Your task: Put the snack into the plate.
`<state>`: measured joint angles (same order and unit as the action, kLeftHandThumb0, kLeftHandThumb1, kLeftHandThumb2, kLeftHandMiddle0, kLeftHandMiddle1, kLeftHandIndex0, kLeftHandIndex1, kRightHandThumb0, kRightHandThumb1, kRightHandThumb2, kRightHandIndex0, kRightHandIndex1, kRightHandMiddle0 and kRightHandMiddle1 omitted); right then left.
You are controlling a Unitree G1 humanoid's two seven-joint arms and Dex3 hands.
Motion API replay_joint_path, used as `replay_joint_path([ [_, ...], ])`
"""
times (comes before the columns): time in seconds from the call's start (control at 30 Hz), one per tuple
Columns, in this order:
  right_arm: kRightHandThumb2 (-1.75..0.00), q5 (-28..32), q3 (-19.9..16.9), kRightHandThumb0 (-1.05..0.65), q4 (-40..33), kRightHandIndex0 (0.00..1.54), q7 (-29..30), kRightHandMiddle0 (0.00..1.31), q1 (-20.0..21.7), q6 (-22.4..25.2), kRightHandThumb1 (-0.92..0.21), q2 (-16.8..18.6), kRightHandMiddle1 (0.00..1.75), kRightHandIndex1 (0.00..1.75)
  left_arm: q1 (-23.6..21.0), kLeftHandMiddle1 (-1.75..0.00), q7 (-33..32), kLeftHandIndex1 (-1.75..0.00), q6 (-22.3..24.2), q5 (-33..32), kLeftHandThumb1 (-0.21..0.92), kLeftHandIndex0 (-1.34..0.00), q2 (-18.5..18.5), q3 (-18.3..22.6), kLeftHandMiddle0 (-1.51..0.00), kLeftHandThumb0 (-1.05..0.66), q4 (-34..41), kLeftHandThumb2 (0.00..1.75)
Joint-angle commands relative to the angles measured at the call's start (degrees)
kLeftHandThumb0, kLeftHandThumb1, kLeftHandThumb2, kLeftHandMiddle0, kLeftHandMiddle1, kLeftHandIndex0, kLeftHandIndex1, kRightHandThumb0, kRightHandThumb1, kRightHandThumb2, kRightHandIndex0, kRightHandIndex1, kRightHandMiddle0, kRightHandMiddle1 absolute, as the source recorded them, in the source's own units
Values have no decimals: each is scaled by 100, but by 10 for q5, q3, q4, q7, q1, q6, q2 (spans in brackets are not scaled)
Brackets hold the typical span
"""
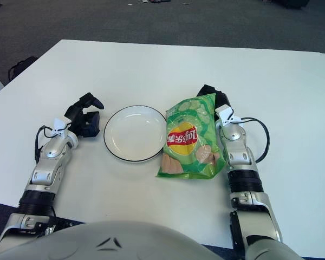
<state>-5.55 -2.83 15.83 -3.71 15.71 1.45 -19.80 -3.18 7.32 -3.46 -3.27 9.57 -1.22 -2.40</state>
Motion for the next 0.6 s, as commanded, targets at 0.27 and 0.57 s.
replay_joint_path([
  [0.27, -140, 9, -5, -51, 32, 132, -7, 67, -34, 29, -25, 14, 175, 175, 55, -175, 1, -175, 22, 7, 38, -56, -19, -15, -122, -46, -38, 123],
  [0.57, -140, 17, -25, -51, 37, 133, 22, 67, -29, 39, -25, 33, 175, 175, 58, -175, -1, -175, 21, 7, 38, -56, -20, -14, -121, -46, -34, 124],
])
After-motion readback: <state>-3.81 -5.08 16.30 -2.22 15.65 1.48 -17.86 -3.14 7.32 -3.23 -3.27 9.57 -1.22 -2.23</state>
